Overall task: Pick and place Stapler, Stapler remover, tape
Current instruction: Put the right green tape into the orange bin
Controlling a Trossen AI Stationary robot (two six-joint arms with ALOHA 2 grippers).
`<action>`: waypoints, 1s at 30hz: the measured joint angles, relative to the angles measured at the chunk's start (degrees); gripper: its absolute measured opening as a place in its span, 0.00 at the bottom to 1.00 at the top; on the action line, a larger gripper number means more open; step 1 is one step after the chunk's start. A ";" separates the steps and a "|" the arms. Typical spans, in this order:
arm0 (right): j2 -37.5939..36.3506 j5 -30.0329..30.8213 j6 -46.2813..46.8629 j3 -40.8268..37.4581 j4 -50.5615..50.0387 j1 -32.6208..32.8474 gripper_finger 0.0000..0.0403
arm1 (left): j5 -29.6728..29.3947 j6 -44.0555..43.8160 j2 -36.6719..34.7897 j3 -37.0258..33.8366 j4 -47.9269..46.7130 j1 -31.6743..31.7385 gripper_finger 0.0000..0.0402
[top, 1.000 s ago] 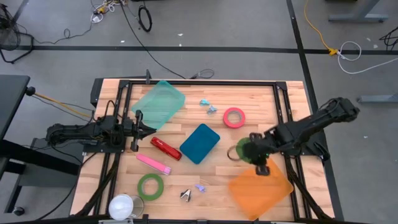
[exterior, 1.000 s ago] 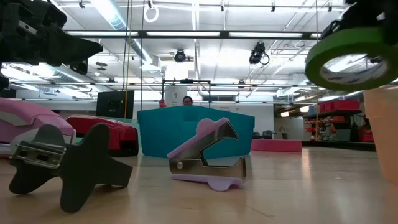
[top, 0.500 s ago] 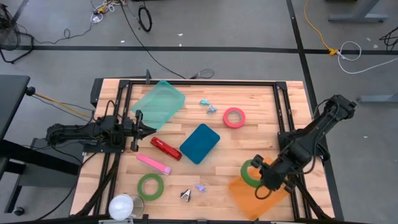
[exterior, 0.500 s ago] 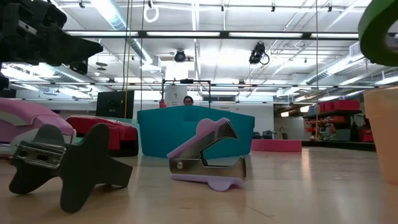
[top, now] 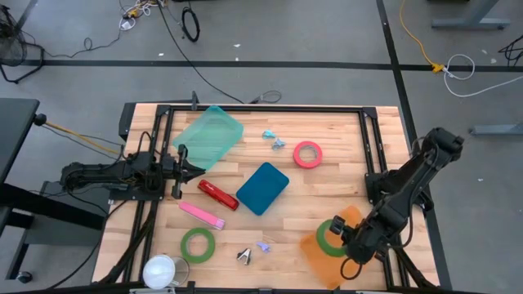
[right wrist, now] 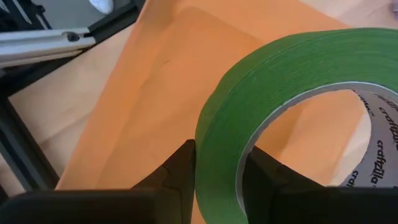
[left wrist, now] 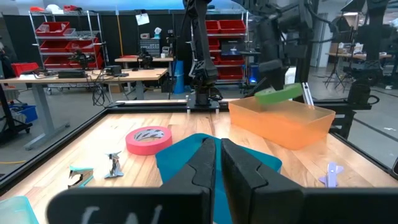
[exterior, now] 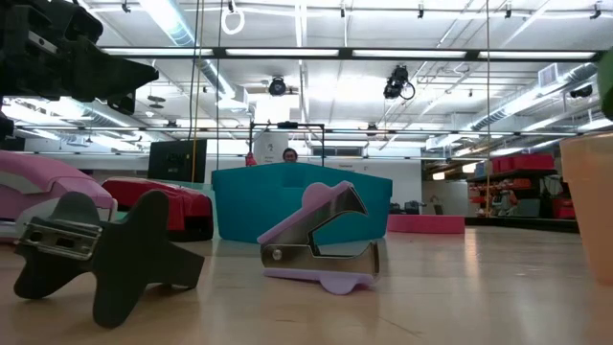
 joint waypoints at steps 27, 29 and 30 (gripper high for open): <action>16.65 -0.42 -9.29 -2.33 9.28 2.66 0.25 | -0.01 0.01 -0.01 0.01 0.00 0.00 0.07; 16.65 -0.42 -8.52 -2.33 9.26 2.66 0.27 | -0.01 0.00 0.00 0.01 -0.02 -0.01 0.07; 16.65 -0.42 -7.72 -2.33 9.26 2.66 0.28 | 0.00 0.00 0.00 0.02 0.00 0.00 0.07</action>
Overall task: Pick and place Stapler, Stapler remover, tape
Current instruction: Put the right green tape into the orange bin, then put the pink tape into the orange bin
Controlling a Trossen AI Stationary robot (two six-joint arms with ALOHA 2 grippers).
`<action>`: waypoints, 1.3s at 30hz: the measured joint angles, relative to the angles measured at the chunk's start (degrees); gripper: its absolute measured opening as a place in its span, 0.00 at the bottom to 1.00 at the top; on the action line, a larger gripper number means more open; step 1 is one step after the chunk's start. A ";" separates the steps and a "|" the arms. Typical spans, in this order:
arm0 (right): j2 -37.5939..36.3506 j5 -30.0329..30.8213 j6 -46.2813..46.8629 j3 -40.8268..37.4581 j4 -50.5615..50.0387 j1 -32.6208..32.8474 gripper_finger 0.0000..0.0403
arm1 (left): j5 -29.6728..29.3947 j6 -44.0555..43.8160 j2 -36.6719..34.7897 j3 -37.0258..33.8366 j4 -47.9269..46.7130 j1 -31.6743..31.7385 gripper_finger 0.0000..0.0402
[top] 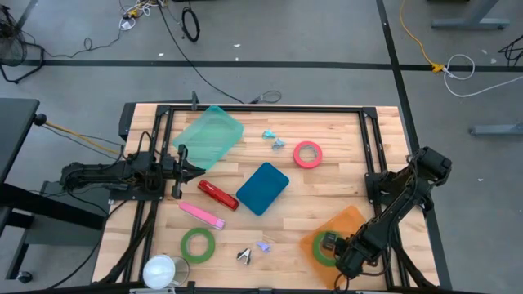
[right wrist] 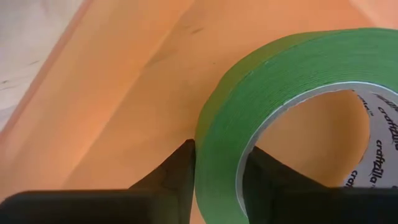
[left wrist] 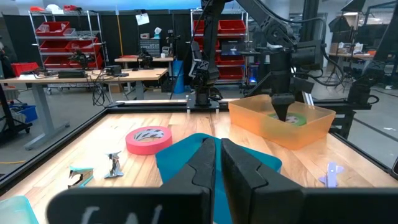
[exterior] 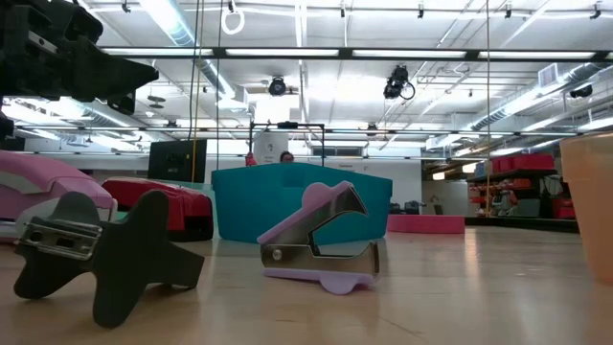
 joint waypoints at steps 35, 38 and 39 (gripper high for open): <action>-23.37 12.65 9.66 1.73 -6.51 -19.60 0.61 | 0.00 0.00 -0.01 -0.02 -0.01 -0.01 0.07; -23.41 12.50 7.22 1.73 -6.43 -25.43 0.61 | 0.00 0.00 -0.02 0.00 -0.01 0.00 0.07; -23.39 12.50 6.51 1.73 -6.40 -27.42 0.61 | 0.00 0.00 0.00 0.00 -0.02 0.00 0.07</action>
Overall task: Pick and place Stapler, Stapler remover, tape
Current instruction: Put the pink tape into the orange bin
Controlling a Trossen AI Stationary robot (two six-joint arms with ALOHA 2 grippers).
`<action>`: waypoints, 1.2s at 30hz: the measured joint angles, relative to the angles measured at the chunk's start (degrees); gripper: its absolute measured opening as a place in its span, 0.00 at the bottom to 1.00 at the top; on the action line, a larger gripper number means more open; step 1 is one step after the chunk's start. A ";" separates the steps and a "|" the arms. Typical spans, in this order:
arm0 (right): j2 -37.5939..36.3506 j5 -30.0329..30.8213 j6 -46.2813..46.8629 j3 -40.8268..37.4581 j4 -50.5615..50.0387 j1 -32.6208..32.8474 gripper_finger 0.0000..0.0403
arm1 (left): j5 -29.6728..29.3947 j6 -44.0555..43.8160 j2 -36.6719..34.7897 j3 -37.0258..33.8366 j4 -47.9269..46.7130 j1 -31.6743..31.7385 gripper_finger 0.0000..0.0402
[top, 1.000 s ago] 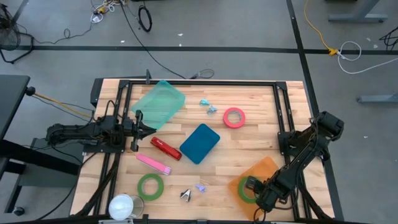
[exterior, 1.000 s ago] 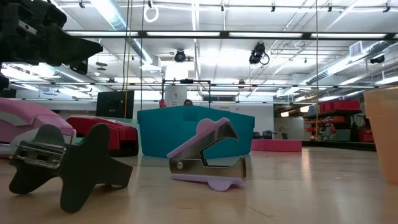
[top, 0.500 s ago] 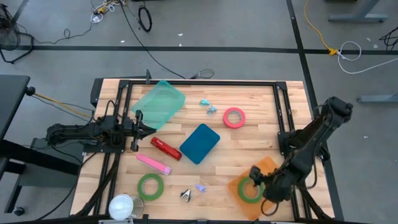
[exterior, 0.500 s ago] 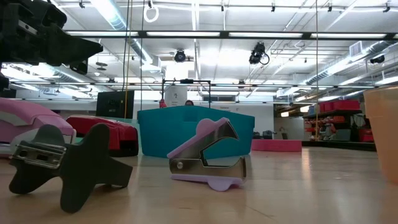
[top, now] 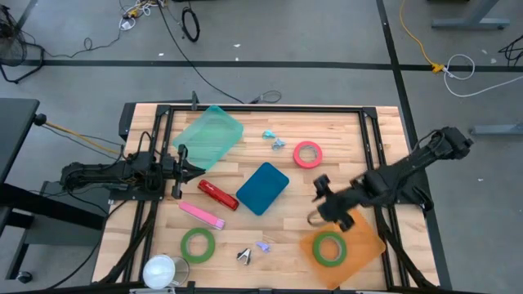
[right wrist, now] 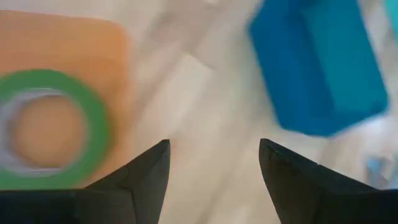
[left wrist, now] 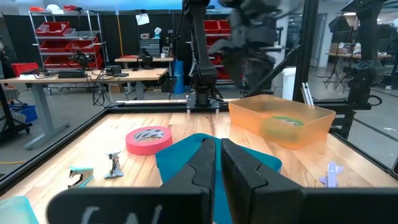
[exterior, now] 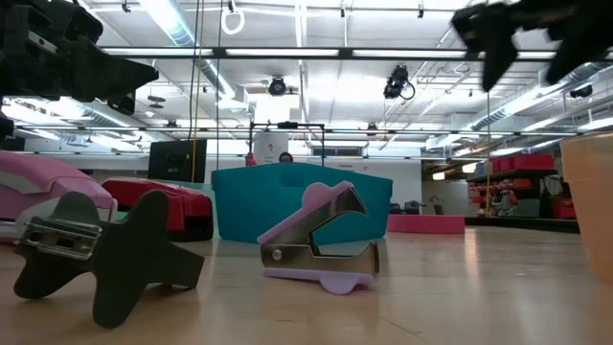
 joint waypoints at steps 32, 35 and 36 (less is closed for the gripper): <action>12.81 -5.17 2.65 0.00 4.54 -38.94 0.61 | 0.00 0.02 0.00 -0.02 0.00 -0.02 0.07; 13.35 -5.03 2.65 -0.04 4.74 -39.12 0.61 | 0.00 0.00 0.00 -0.02 0.00 -0.02 0.07; 13.33 -5.03 2.65 -0.04 5.41 -39.12 0.61 | 0.00 0.00 0.00 -0.02 0.01 -0.02 0.07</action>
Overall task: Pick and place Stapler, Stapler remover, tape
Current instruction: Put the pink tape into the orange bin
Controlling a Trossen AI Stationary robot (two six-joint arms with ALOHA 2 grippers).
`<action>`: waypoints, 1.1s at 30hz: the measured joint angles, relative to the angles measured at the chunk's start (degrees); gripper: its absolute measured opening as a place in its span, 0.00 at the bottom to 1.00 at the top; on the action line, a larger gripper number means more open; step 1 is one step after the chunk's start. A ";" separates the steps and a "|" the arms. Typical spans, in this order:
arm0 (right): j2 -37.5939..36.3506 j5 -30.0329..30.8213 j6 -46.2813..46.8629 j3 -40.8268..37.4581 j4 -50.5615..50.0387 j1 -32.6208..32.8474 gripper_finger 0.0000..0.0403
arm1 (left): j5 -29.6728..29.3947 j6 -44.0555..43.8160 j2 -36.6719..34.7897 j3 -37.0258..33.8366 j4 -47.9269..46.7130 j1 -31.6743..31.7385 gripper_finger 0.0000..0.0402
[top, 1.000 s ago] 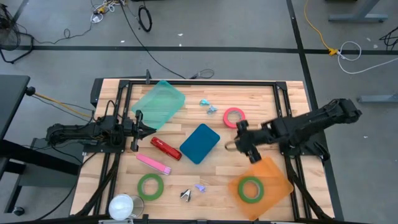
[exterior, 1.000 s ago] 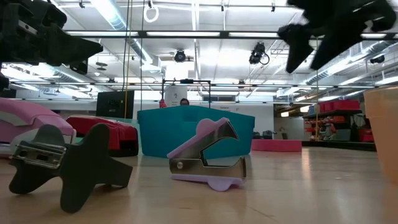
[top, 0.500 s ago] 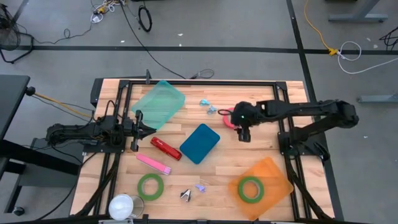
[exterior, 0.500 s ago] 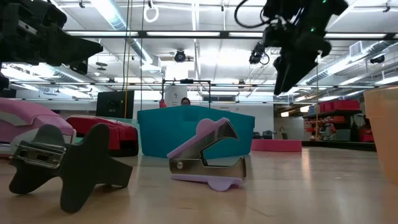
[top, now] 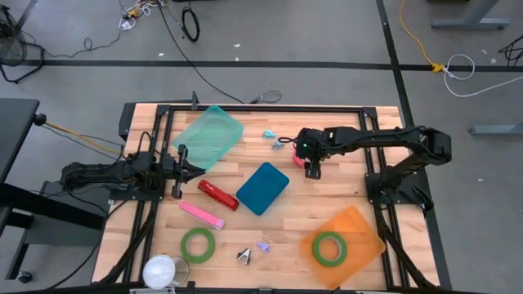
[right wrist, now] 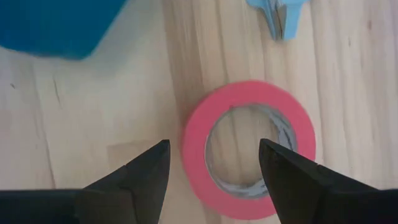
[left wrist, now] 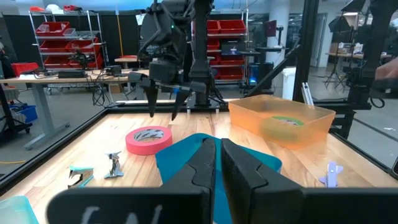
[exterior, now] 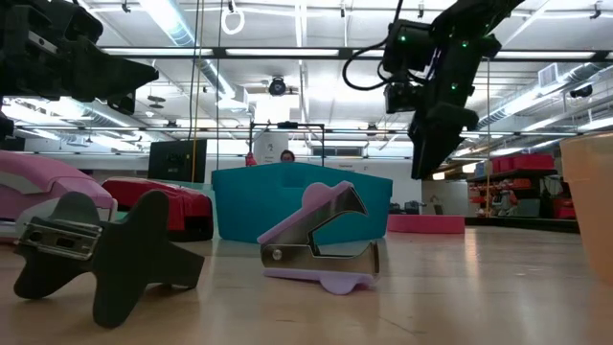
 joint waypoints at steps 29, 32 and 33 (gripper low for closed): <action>0.04 -0.08 6.91 -8.90 11.59 -1.65 0.61 | -0.01 0.00 -0.01 0.00 -0.01 0.02 0.07; 0.04 -0.17 6.92 -9.03 12.63 -1.64 0.61 | 0.00 0.00 0.00 0.02 -0.01 0.02 0.07; 0.04 -0.17 6.99 -9.03 12.91 -1.64 0.61 | 0.00 0.00 0.00 0.02 -0.01 0.02 0.07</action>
